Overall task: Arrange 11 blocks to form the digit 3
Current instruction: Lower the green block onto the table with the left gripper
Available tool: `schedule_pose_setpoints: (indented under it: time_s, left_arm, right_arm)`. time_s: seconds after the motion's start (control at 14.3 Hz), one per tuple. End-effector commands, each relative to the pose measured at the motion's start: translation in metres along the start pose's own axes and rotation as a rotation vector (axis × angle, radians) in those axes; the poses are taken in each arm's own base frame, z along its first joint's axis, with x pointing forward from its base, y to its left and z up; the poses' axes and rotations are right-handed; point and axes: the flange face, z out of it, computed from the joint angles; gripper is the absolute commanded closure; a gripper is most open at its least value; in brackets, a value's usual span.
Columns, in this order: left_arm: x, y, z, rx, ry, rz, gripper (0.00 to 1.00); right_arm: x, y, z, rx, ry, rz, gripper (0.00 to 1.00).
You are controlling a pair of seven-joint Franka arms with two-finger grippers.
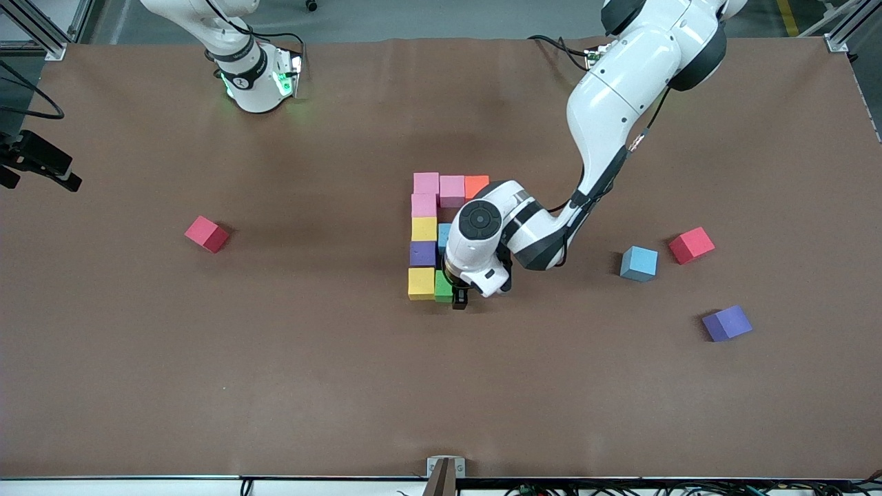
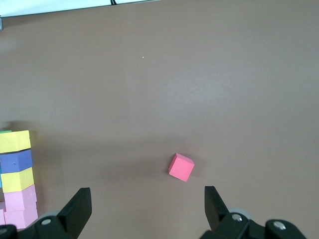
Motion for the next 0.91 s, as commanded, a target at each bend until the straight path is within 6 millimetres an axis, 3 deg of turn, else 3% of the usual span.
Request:
schedule_pose_setpoints:
  time_s: [0.0, 0.21, 0.35, 0.49, 0.63, 0.84]
  left_arm:
    - [-0.003, 0.009, -0.019, -0.013, -0.019, 0.004, 0.0]
    - [-0.006, 0.007, -0.045, -0.03, -0.021, 0.013, 0.0]
    - [-0.013, 0.003, -0.073, -0.024, -0.016, 0.022, 0.0]
    - [-0.001, 0.011, -0.109, -0.03, -0.005, 0.015, 0.0]
    - [0.032, 0.011, -0.134, -0.012, 0.02, 0.114, 0.0]
    - [0.105, 0.014, -0.157, 0.031, 0.008, 0.299, 0.0]
  right_arm:
    - [0.001, -0.001, -0.004, -0.005, 0.007, 0.002, 0.0]
    - [0.001, -0.001, -0.004, -0.005, 0.007, 0.002, 0.0]
    - [0.001, -0.001, -0.004, -0.005, 0.007, 0.003, 0.0]
    - [0.001, -0.001, -0.004, -0.005, 0.007, 0.003, 0.0]
    - [0.001, -0.001, -0.004, -0.005, 0.007, 0.003, 0.0]
    - [0.001, -0.001, -0.004, -0.005, 0.007, 0.003, 0.0]
